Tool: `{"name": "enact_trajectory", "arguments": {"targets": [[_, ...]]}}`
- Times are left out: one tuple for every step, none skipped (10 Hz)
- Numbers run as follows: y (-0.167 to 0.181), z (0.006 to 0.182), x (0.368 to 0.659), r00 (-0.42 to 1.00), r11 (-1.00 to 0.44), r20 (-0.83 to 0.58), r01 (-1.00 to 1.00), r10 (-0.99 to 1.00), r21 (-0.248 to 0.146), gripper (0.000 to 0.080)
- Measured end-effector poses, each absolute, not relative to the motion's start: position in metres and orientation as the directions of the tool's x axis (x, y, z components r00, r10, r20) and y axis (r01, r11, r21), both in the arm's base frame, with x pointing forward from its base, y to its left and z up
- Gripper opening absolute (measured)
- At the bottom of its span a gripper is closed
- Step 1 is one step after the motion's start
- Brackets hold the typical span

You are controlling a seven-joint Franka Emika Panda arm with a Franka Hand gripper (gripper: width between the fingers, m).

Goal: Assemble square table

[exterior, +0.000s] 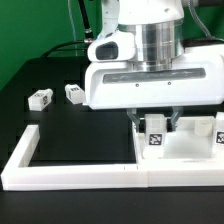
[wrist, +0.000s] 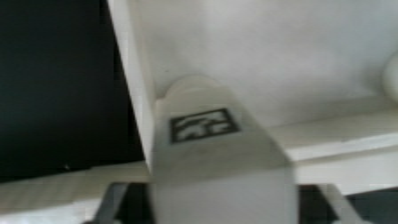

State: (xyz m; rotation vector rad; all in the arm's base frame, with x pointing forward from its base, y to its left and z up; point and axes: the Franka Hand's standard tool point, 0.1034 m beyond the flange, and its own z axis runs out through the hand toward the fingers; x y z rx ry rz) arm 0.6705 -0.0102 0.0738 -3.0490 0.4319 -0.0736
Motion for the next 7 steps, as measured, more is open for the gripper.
{"name": "enact_trajectory", "arguments": {"targets": [[-0.0106,0.0736,0.6704,0.945,-0.944,0.035,-0.323,-0.326,-0.07,0.0291],[-0.0116,0.0732,0.6706,0.883,-0.882,0.024,-0.466,-0.468,-0.072,0.0291],[-0.012,0.0726,0.6712,0.8,-0.798,0.013,-0.598,-0.6,-0.07,0.0291],[-0.0112,0.0727,0.6709,0.682,-0.68,0.004,-0.73,-0.732,-0.066,0.0291],[-0.0121,0.0725,0.6706,0.483,-0.481,-0.011,-0.874,-0.876,-0.065,0.0291],[-0.0153,0.0722,0.6702,0.333,-0.33,-0.039,-0.941,-0.942,-0.075,0.0291],[-0.0141,0.0721,0.6701,0.331,-0.327,-0.039,-0.942,-0.943,-0.074,0.0291]]}}
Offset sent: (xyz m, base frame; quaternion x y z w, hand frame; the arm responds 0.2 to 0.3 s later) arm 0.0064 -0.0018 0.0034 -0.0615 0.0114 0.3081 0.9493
